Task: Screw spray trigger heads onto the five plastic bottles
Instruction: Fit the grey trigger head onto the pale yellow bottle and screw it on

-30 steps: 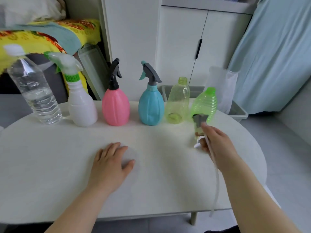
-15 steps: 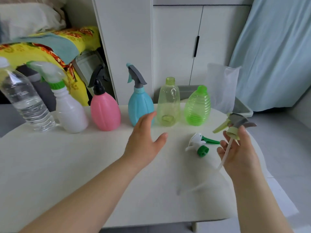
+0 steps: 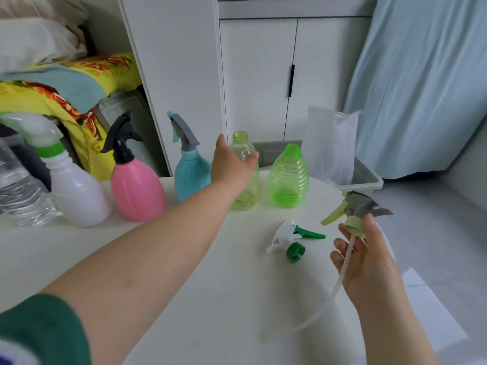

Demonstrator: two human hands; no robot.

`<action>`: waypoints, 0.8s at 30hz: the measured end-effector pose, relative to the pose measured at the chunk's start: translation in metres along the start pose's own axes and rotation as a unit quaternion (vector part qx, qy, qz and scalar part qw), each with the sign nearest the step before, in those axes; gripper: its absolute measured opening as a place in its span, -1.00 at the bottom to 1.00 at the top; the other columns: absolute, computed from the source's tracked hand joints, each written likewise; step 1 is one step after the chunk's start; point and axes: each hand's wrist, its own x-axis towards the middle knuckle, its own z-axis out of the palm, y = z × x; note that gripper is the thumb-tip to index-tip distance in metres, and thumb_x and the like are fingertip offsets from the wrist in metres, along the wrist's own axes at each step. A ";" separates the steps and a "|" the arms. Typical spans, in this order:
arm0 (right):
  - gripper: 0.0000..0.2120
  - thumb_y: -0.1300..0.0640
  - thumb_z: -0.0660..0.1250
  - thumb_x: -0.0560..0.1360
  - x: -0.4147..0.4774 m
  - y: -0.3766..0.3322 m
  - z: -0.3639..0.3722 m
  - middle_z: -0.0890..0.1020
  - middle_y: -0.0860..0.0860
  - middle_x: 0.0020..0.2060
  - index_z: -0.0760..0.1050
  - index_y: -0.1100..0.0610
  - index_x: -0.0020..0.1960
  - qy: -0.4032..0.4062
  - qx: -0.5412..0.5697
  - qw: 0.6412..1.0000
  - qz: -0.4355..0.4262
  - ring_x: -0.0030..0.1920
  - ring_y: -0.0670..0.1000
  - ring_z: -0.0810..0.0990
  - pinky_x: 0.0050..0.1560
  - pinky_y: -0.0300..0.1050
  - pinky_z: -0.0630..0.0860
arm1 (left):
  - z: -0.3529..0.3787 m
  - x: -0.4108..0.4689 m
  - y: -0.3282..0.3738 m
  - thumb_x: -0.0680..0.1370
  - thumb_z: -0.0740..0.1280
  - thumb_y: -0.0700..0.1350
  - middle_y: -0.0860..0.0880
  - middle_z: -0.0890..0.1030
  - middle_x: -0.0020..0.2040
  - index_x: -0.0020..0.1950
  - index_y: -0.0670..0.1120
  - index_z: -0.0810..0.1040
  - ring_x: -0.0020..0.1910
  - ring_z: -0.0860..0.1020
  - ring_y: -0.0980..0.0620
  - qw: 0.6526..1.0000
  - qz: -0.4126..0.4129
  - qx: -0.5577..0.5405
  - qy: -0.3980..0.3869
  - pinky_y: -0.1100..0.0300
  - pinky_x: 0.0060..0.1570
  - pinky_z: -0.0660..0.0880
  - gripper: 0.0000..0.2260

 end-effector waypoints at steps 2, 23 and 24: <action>-0.75 -0.06 0.18 0.49 0.001 0.000 0.002 0.57 -0.13 -0.47 0.52 0.02 -0.27 -0.014 0.005 1.000 -0.005 -0.51 -0.13 0.43 -0.52 -0.33 0.38 | 0.003 0.007 -0.001 0.46 0.33 -0.03 -0.13 0.17 0.47 0.44 -0.13 -0.05 0.42 0.20 -0.12 1.000 -0.004 0.002 -0.005 -0.01 0.37 0.22 -0.28; -0.82 0.05 0.14 0.50 0.004 -0.010 0.004 0.68 -0.06 -0.42 0.45 0.14 -0.11 -0.074 0.160 0.984 -0.013 -0.45 -0.18 0.58 -0.33 -0.38 0.54 | -0.002 -0.015 -0.014 0.31 0.48 -0.05 -0.03 0.41 0.25 0.24 -0.10 0.22 0.07 0.35 0.10 0.996 0.082 -0.042 0.000 0.46 -0.21 0.22 -0.37; -0.82 0.06 0.14 0.51 0.003 -0.010 0.004 0.69 -0.06 -0.41 0.45 0.14 -0.11 -0.074 0.164 0.984 -0.013 -0.45 -0.18 0.58 -0.33 -0.38 0.54 | -0.008 -0.022 -0.013 0.30 0.48 -0.05 -0.01 0.42 0.22 0.22 -0.07 0.22 0.09 0.36 0.11 0.994 0.099 -0.051 0.004 0.50 -0.24 0.24 -0.39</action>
